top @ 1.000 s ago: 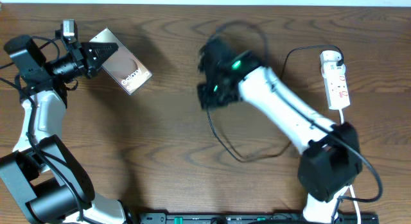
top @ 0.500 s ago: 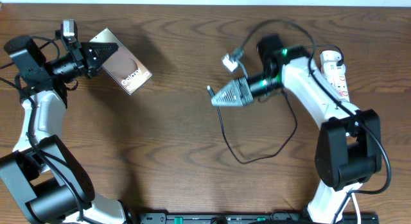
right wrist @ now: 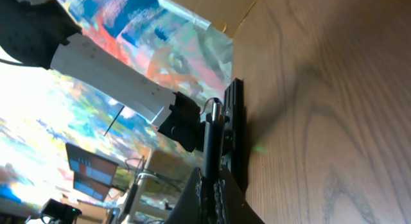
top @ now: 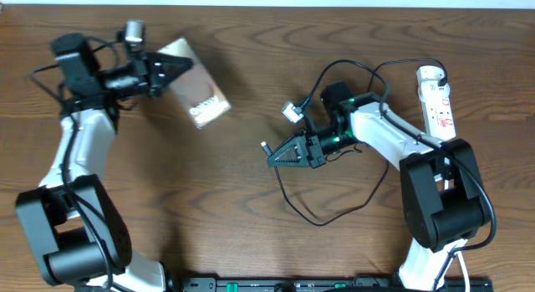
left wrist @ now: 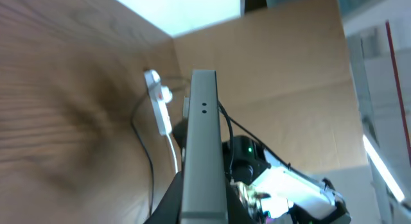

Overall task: Plug charger to phone and switch on socket
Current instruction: 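Align the held plug with the phone's bottom port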

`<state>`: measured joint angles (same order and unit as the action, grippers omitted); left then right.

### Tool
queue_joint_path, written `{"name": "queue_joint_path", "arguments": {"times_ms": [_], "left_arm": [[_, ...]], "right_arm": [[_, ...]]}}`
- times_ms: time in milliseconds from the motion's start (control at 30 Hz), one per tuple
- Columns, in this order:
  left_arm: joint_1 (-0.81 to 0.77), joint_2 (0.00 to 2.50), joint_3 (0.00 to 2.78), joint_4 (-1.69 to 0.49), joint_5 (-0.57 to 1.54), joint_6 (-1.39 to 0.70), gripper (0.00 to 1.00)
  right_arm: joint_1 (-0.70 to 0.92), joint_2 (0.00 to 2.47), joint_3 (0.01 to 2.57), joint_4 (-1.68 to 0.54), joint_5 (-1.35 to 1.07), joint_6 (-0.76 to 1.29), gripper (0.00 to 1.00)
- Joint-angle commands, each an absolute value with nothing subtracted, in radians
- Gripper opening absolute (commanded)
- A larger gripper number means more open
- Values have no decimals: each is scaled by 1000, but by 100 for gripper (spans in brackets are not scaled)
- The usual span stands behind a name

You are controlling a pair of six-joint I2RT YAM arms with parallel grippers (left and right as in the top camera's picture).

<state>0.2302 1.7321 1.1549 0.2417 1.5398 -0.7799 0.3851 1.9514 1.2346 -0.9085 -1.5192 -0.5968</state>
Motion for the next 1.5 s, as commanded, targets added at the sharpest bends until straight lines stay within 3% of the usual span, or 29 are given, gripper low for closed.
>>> {"name": "queue_joint_path", "arguments": {"times_ms": [0,300,900,1467], "left_arm": [[175,1731,1161,245,1573,-732,7],[76,1731,1158,244,1569,-647,7],[66,1731,1082,244,1447,-629,8],[66,1731,1082,250,1446,-761,8]], "right_arm": [[415,1947,1232,-902,-1562,-630,1],[437,1947,1232,-865,-1562,-631,1],[433,1947,1234,-817,-1562,-637,1],[396,1947,1234,-796,-1561,-606,1]]}}
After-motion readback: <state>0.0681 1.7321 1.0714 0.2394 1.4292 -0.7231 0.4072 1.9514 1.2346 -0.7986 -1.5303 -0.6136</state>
